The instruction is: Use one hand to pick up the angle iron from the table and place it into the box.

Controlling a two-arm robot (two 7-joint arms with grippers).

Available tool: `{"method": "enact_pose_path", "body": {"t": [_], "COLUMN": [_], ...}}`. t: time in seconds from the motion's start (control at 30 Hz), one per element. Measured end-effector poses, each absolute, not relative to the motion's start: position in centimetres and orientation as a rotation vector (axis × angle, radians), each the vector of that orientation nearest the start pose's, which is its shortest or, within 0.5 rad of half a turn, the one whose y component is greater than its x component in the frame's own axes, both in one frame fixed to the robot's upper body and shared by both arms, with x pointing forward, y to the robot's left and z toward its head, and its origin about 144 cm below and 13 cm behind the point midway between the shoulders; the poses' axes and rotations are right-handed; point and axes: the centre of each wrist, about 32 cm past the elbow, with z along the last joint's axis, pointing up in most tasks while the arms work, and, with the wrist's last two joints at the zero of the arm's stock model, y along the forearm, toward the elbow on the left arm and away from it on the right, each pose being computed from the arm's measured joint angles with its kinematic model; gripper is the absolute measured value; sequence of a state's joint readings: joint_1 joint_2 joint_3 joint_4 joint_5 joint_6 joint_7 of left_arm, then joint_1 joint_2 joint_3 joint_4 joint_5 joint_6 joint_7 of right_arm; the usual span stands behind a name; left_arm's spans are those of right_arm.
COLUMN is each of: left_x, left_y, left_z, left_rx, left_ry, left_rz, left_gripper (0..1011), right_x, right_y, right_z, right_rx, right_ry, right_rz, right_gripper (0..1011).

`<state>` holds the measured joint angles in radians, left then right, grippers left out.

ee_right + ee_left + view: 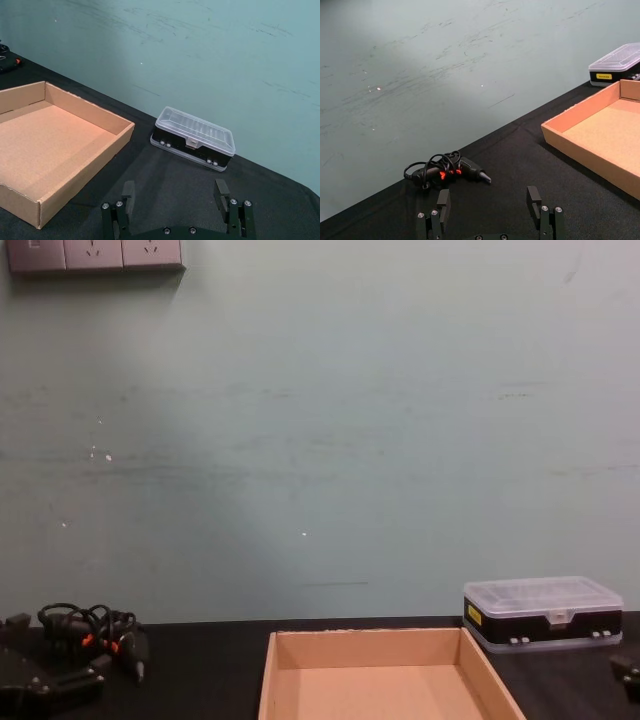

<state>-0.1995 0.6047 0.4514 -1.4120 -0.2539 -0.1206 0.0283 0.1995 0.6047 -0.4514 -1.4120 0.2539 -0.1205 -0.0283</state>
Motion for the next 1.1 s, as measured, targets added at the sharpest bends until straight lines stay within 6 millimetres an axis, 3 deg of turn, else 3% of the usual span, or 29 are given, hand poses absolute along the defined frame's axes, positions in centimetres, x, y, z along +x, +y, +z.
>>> {"method": "enact_pose_path", "body": {"t": [1.1], "left_x": [48.86], "left_y": [30.97], "left_z": [113.98], "left_rx": [0.304], "left_ry": [-0.285], "left_rz": [1.248], "left_gripper": [1000], "right_x": [48.86], "right_y": [-30.96], "right_z": [113.98], "right_rx": [-0.304], "right_ry": [-0.285], "right_rz": [-1.248], "right_gripper": [1003]}}
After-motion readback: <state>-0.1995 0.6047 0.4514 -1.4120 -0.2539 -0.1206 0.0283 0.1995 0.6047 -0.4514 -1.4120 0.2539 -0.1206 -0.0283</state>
